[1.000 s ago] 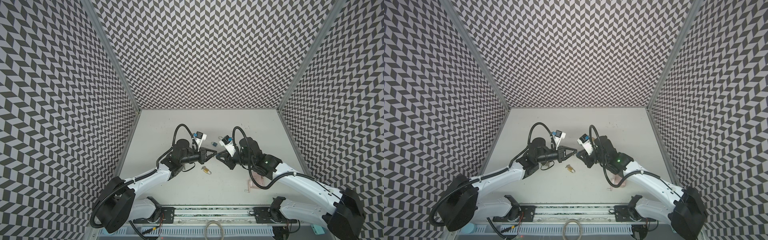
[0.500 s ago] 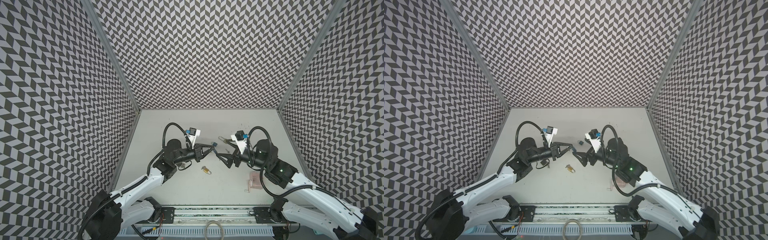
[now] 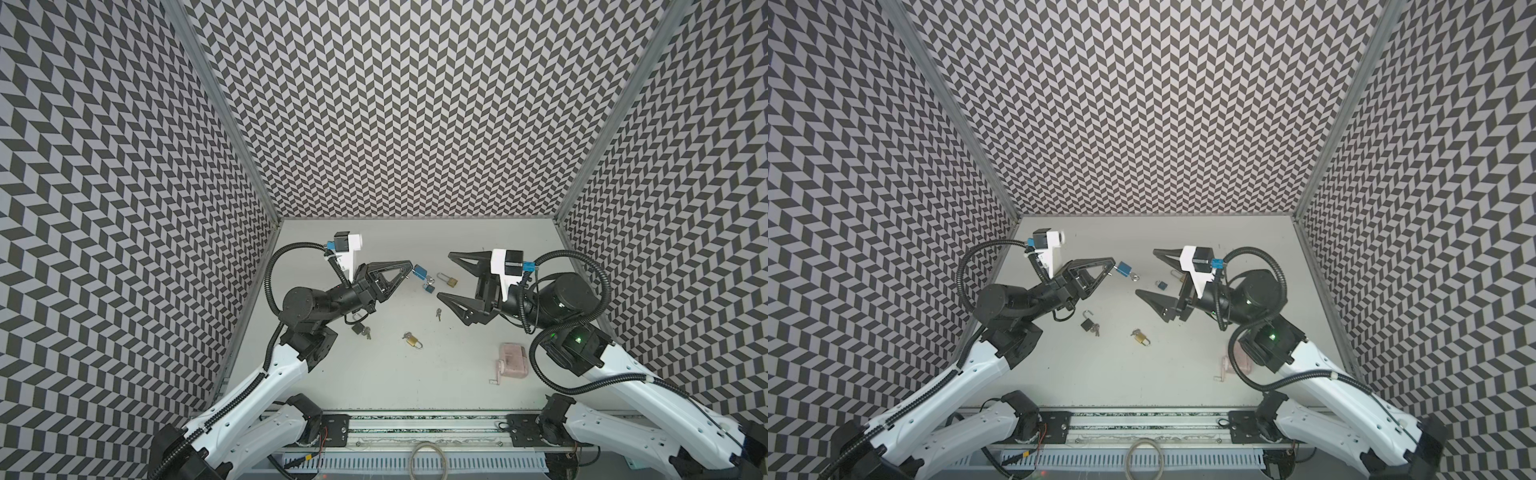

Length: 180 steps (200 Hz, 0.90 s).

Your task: Lock with the key

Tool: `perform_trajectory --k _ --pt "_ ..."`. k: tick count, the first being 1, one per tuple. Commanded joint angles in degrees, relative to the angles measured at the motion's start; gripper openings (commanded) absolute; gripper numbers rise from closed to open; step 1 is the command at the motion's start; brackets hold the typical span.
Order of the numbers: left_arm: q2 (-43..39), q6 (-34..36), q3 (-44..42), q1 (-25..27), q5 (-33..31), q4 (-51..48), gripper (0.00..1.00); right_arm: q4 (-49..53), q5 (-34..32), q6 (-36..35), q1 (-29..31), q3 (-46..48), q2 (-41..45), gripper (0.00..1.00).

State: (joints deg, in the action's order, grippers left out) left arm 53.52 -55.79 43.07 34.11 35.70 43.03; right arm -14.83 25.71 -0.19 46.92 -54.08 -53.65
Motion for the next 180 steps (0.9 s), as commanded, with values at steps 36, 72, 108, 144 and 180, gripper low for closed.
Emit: perform_trajectory --k 36,72,108,144,180 --pt "-0.2 -2.2 1.6 -0.1 -0.1 3.5 0.0 1.7 -8.7 -14.3 5.3 -7.1 -5.7 0.67" --pt "-0.4 -2.3 1.4 -0.1 0.0 3.8 0.0 3.0 -9.8 -16.4 5.3 -7.8 -7.7 0.54" --pt "-0.2 -2.8 0.6 -0.1 -0.1 4.5 0.0 2.2 -10.0 -16.2 5.4 -7.6 -8.4 0.45" --pt "0.1 -3.6 -0.1 -0.1 -0.2 5.7 0.0 1.9 -10.5 -16.1 5.3 -7.1 -8.0 0.34" --pt "0.6 -3.8 -0.1 0.0 0.1 6.0 0.0 1.5 -9.2 -14.8 5.4 -6.8 -8.0 0.26"
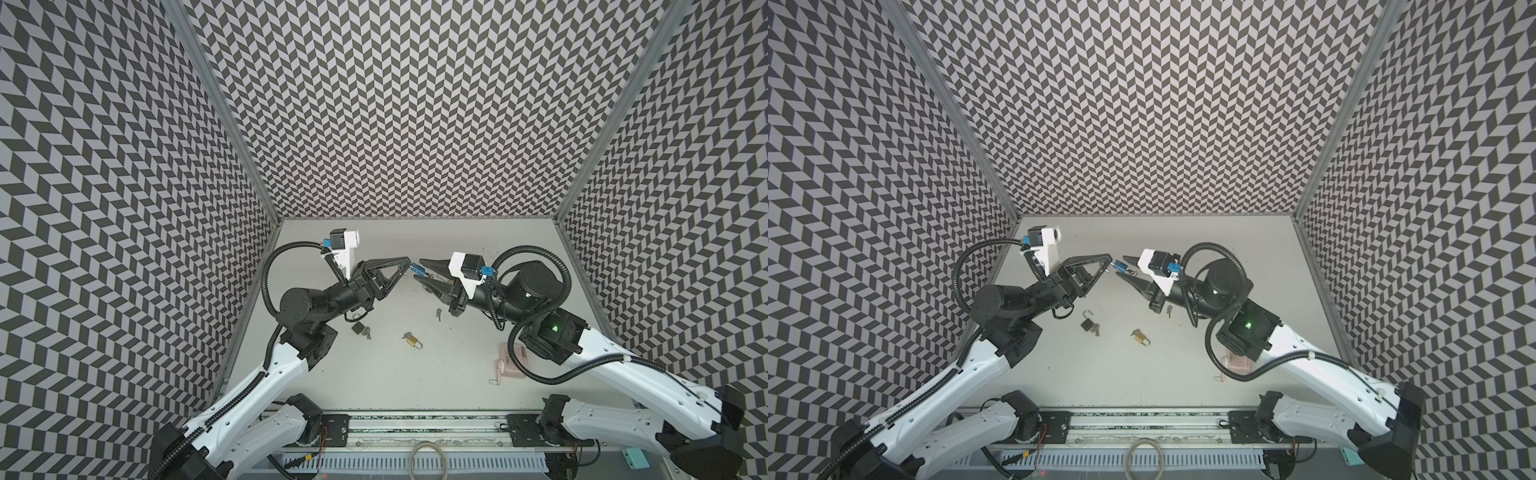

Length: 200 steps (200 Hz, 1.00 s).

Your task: Lock with the key

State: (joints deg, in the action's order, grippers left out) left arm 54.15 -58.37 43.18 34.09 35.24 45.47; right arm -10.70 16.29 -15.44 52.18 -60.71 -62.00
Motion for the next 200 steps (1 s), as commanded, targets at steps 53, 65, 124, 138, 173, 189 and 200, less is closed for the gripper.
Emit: perform_trajectory --k 53,65,124,138,173,189,200 --pt "0.4 -1.1 -1.0 0.0 0.5 3.4 0.0 -5.4 3.3 6.8 0.1 1.8 1.7 0.08" --pt "0.3 -0.2 -0.7 0.0 0.7 2.8 0.0 -5.8 3.5 10.3 0.1 2.1 2.0 0.0" --pt "-0.8 8.7 3.5 0.2 5.9 -4.6 0.0 -10.9 15.5 33.6 -0.3 2.2 1.5 0.0" --pt "-1.2 9.8 4.3 0.4 6.4 -5.3 0.0 -13.6 18.1 37.8 -0.4 2.6 1.2 0.0" --pt "-1.9 12.2 5.4 1.6 6.6 -7.4 0.0 -21.0 21.3 44.7 -0.4 3.9 0.0 0.0" --pt "-1.4 12.4 5.4 2.6 6.4 -7.3 0.0 -21.2 19.6 44.4 -0.4 3.9 -0.3 0.0" --pt "-1.1 12.6 5.4 3.5 6.0 -7.3 0.0 -21.0 18.3 43.9 -0.4 3.9 -0.4 0.0"
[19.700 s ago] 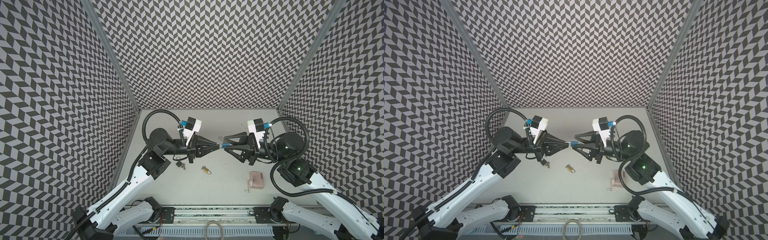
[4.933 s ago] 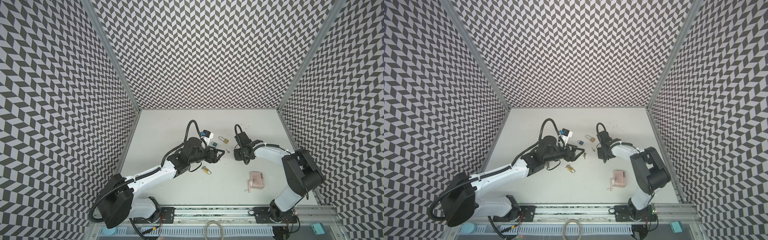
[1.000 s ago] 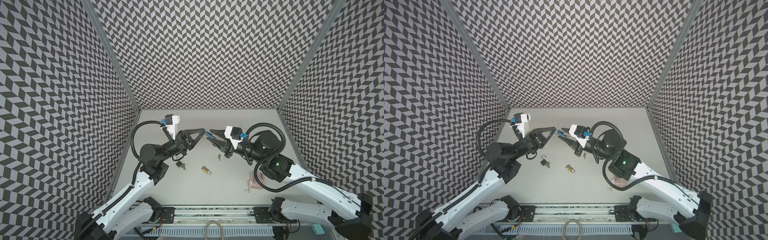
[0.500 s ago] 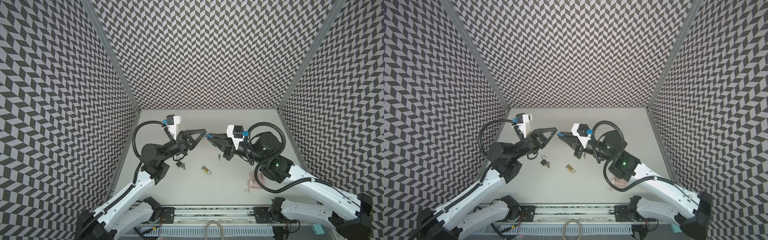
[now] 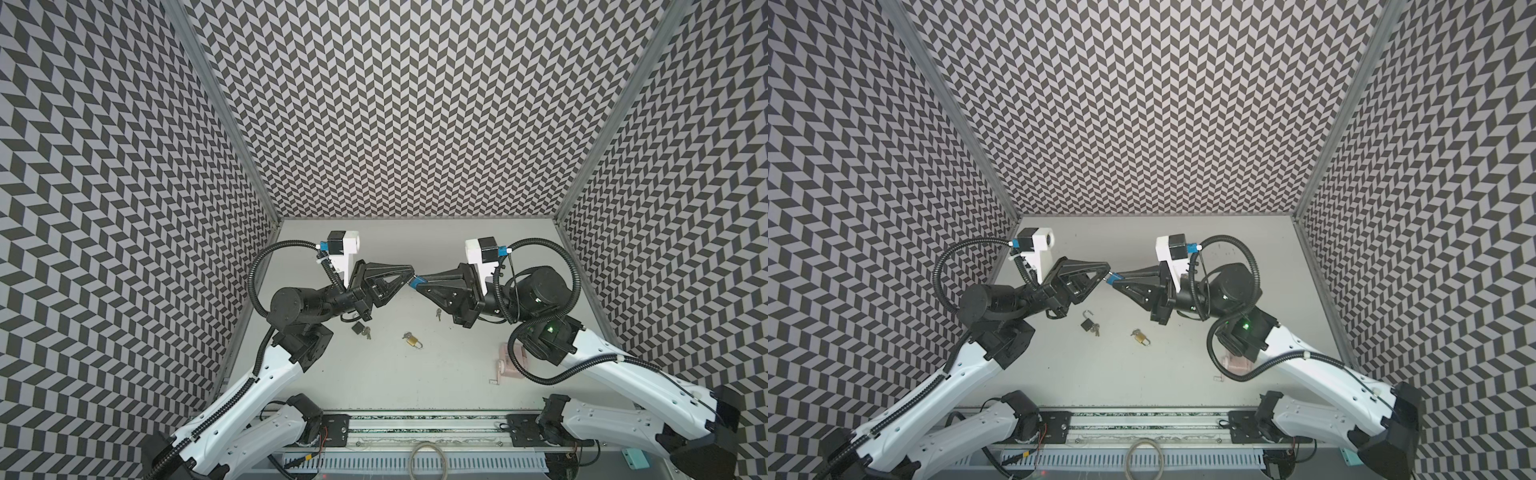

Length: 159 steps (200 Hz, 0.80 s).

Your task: Lock with the key

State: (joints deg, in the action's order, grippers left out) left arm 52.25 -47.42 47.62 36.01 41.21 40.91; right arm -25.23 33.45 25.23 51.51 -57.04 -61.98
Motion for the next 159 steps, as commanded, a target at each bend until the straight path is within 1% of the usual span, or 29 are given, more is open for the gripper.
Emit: perform_trajectory --k 1,38,51,73,86,106,127,139,159 --pt "0.8 1.6 0.9 1.7 -0.1 -2.7 0.0 -6.4 1.0 3.1 0.3 0.1 -0.4 0.0" --pt "2.3 1.4 0.6 5.3 -2.3 -1.8 0.0 -3.3 -3.4 -3.7 0.3 -1.5 -1.0 0.0" --pt "3.8 0.7 0.2 7.2 -2.4 -0.3 0.0 -3.9 -4.1 -4.3 0.3 -2.1 -1.7 0.0" --pt "6.8 -0.6 -1.4 10.7 -3.4 3.1 0.0 -5.9 -2.1 -3.9 0.3 -4.4 -3.6 0.0" --pt "8.1 -1.9 -3.0 11.9 -4.0 5.4 0.0 -8.1 -2.1 -2.8 0.3 -4.9 -3.8 0.0" --pt "9.2 -5.1 -6.8 11.8 -5.2 10.5 0.0 -10.6 -2.7 -0.7 0.3 -4.9 -3.2 0.0" --pt "9.8 -5.0 -6.8 11.7 -4.7 10.3 0.0 -11.8 -2.2 0.5 0.3 -5.1 -2.5 0.0" --pt "9.6 -4.6 -6.2 11.6 -4.6 9.7 0.0 -9.5 -2.0 -0.7 0.3 -5.7 -2.2 0.0" --pt "7.4 -2.9 -4.1 9.8 -3.9 6.1 0.0 -3.2 -3.5 -4.6 0.2 -5.7 -0.4 0.0"
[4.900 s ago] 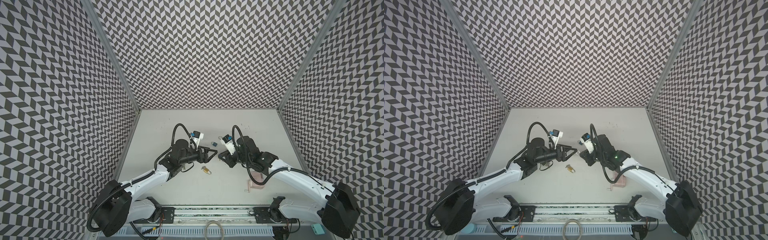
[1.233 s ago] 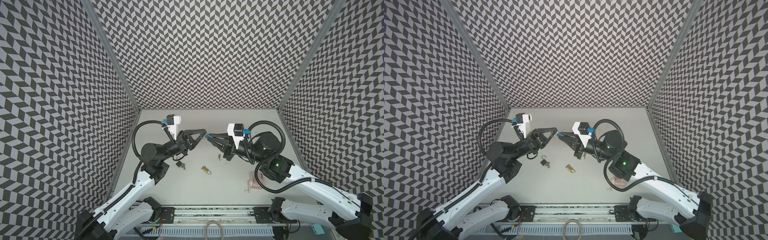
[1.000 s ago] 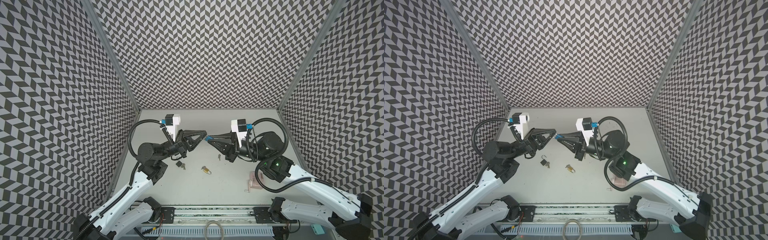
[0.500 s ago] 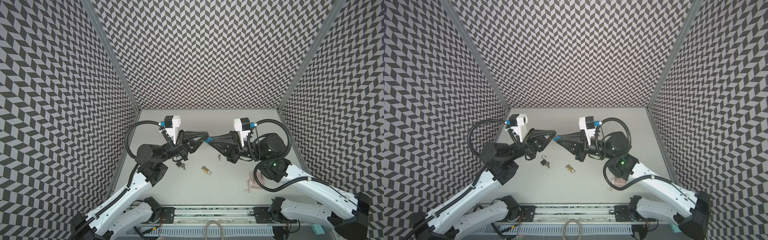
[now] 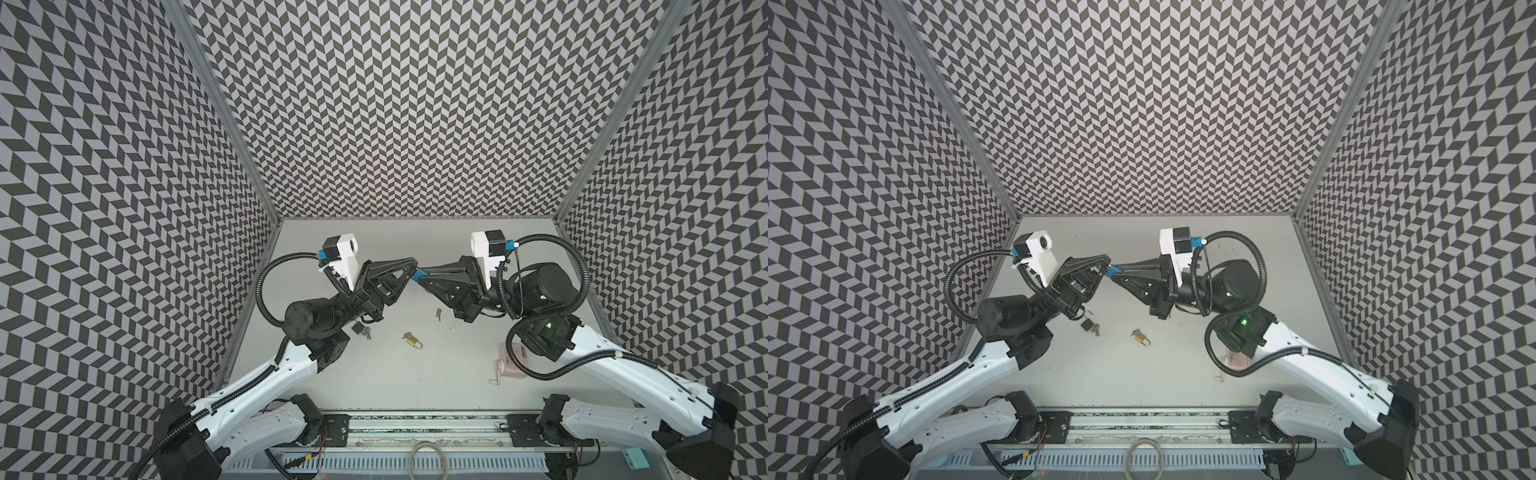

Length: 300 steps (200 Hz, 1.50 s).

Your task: Lock with the key

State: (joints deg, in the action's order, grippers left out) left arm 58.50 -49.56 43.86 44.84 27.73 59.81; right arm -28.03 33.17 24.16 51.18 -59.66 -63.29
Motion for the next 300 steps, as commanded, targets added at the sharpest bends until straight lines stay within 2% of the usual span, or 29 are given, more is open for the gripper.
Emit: perform_trajectory --k 1,16,30,40,55,66,74,87,117,150,162,199,215,276,300 --pt "1.0 -0.6 -0.2 0.8 9.6 -12.9 0.0 0.0 -3.4 -3.7 0.5 -3.0 1.0 0.0" --pt "-1.1 0.5 1.4 -1.6 10.6 -15.9 0.0 5.2 -4.0 -5.8 0.0 -2.6 2.6 0.0" --pt "-3.1 1.5 3.1 -4.5 11.6 -19.5 0.0 10.0 -1.9 -6.4 -1.4 -3.2 3.1 0.0" --pt "-4.3 1.8 3.9 -6.8 12.1 -21.3 0.14 12.3 -0.4 -6.2 -2.6 -3.4 3.4 0.0" --pt "-6.0 2.0 4.8 -10.0 12.8 -23.6 0.49 15.0 2.0 -5.4 -4.8 -3.4 4.1 0.0" --pt "-7.1 2.8 5.7 -12.4 12.6 -26.9 0.68 17.2 3.1 -5.4 -6.5 -3.4 4.8 0.0" --pt "-7.7 3.4 6.3 -14.1 12.4 -29.5 0.77 18.8 3.8 -5.4 -8.0 -3.3 5.4 0.0" --pt "-8.2 4.6 7.2 -17.0 12.9 -33.8 0.82 21.8 5.7 -5.7 -10.7 -3.6 5.9 0.0" --pt "-6.8 12.0 11.2 -19.5 17.0 -45.0 0.78 30.9 12.4 -9.3 -15.8 -6.5 5.6 0.0" --pt "-4.2 18.6 13.2 -18.6 25.5 -49.3 0.68 40.5 16.6 -14.6 -17.0 -10.5 3.5 0.0" --pt "-3.7 20.9 14.1 -17.6 26.1 -51.1 0.64 42.5 18.6 -15.4 -17.0 -11.5 2.5 0.0" --pt "-1.9 23.6 15.6 -15.0 27.3 -52.8 0.65 44.7 22.0 -16.1 -17.1 -12.5 -0.1 0.0" --pt "-1.0 24.7 16.0 -13.7 27.3 -53.6 0.61 44.7 22.5 -16.4 -17.0 -12.5 -0.6 0.0" --pt "0.4 26.5 16.7 -11.3 27.6 -54.4 0.35 44.6 21.4 -16.9 -17.0 -12.1 -0.1 0.0" --pt "0.3 26.7 16.7 -11.3 27.3 -54.4 0.2 44.6 21.0 -17.1 -17.1 -12.0 0.0 0.0"
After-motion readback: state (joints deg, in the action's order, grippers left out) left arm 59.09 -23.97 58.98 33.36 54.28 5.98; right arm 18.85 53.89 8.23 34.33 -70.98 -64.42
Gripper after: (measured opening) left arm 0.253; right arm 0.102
